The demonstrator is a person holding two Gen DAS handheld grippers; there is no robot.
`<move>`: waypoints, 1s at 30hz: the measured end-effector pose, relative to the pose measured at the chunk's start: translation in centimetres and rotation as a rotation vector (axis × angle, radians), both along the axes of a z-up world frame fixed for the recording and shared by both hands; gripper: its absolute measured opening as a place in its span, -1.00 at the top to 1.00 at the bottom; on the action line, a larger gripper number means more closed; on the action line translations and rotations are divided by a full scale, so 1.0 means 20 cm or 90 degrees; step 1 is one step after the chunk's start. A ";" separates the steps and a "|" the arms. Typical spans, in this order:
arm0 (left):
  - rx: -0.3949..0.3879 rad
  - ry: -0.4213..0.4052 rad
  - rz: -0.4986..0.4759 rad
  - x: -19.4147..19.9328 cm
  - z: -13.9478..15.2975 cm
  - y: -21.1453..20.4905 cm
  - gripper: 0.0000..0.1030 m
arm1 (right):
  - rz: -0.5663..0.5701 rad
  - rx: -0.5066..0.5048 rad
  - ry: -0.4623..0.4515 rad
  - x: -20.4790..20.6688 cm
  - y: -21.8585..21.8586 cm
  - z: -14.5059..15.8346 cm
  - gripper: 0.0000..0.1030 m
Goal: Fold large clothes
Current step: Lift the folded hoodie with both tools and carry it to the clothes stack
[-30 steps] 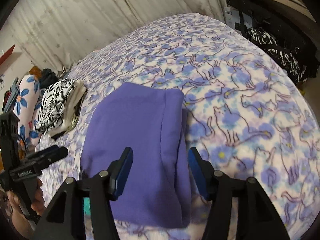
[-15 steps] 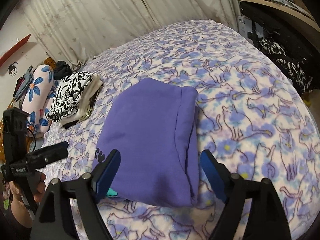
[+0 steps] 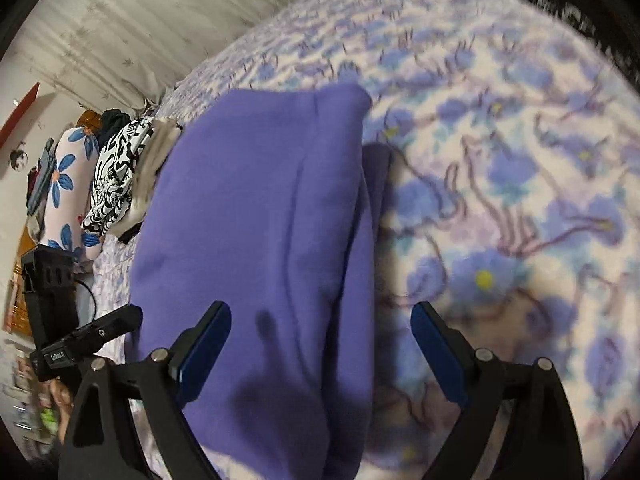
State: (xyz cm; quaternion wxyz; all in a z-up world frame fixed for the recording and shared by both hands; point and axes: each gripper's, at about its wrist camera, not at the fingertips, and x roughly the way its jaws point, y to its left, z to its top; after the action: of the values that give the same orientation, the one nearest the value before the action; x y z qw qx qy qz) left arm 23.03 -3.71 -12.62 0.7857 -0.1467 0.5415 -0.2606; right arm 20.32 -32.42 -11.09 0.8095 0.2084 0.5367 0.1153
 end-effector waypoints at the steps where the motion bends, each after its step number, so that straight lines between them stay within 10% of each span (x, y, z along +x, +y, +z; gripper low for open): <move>1: -0.004 0.002 -0.002 0.02 -0.01 -0.01 -0.99 | 0.008 0.018 0.009 0.03 0.00 -0.04 -0.78; 13: -0.029 0.019 -0.028 0.14 -0.13 -0.10 -1.00 | 0.082 0.155 0.071 0.22 0.02 -0.26 -0.93; 21: -0.037 0.035 -0.040 0.18 -0.17 -0.14 -1.00 | 0.102 0.139 0.034 0.23 0.08 -0.27 -0.99; 30: 0.031 -0.004 -0.028 0.16 -0.10 -0.26 -0.99 | 0.090 0.163 -0.022 0.16 0.10 -0.20 -0.18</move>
State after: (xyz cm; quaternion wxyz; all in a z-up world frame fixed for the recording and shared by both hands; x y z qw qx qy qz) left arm 26.19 -8.83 -14.69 0.7846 -0.1149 0.5485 -0.2654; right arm 23.53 -30.47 -15.18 0.7752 0.2693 0.5172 0.2431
